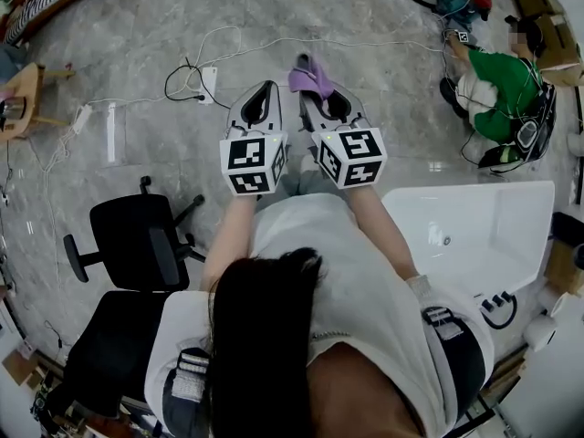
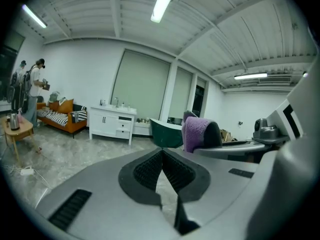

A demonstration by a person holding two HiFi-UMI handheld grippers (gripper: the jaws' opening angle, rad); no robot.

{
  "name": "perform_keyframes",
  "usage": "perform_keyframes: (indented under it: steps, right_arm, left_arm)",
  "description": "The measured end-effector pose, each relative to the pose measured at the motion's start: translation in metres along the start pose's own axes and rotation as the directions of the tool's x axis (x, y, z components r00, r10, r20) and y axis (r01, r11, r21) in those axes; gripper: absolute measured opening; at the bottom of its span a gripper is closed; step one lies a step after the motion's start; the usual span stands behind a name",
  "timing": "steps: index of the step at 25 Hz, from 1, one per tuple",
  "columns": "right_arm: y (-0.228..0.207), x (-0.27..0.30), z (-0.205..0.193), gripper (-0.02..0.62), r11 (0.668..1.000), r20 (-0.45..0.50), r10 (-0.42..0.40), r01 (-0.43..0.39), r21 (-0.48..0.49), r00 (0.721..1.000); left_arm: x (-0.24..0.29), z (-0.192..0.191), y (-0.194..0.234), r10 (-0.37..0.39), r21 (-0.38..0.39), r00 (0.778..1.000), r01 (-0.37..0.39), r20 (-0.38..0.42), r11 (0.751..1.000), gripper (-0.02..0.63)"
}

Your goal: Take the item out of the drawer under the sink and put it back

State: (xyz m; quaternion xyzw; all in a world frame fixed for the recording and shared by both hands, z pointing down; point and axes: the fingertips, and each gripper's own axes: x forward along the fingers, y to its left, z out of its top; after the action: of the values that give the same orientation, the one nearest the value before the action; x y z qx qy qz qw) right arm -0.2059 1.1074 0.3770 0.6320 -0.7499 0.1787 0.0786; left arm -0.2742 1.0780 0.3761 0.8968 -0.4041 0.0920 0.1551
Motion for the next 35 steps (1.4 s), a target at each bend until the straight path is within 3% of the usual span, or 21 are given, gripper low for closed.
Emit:
perform_keyframes:
  steps: [12,17,35]
  right_arm:
    - [0.007,0.029,0.022,0.129,0.999,0.047,0.005,-0.007,0.043,0.999]
    - [-0.001,0.048,0.035,0.130,1.000,0.062,0.003,-0.003,0.013,0.998]
    - [-0.119,0.165,0.111,0.130,0.999,0.062,0.041,-0.041,-0.007,0.997]
  left_arm:
    - [0.011,0.018,0.042,0.016,-0.033,1.000,-0.016,0.012,0.999,0.005]
    - [0.027,0.029,0.053,0.029,-0.042,0.999,-0.028,0.035,0.999,0.005]
    - [0.186,0.088,0.067,0.089,-0.073,0.995,-0.086,0.039,0.994,0.005]
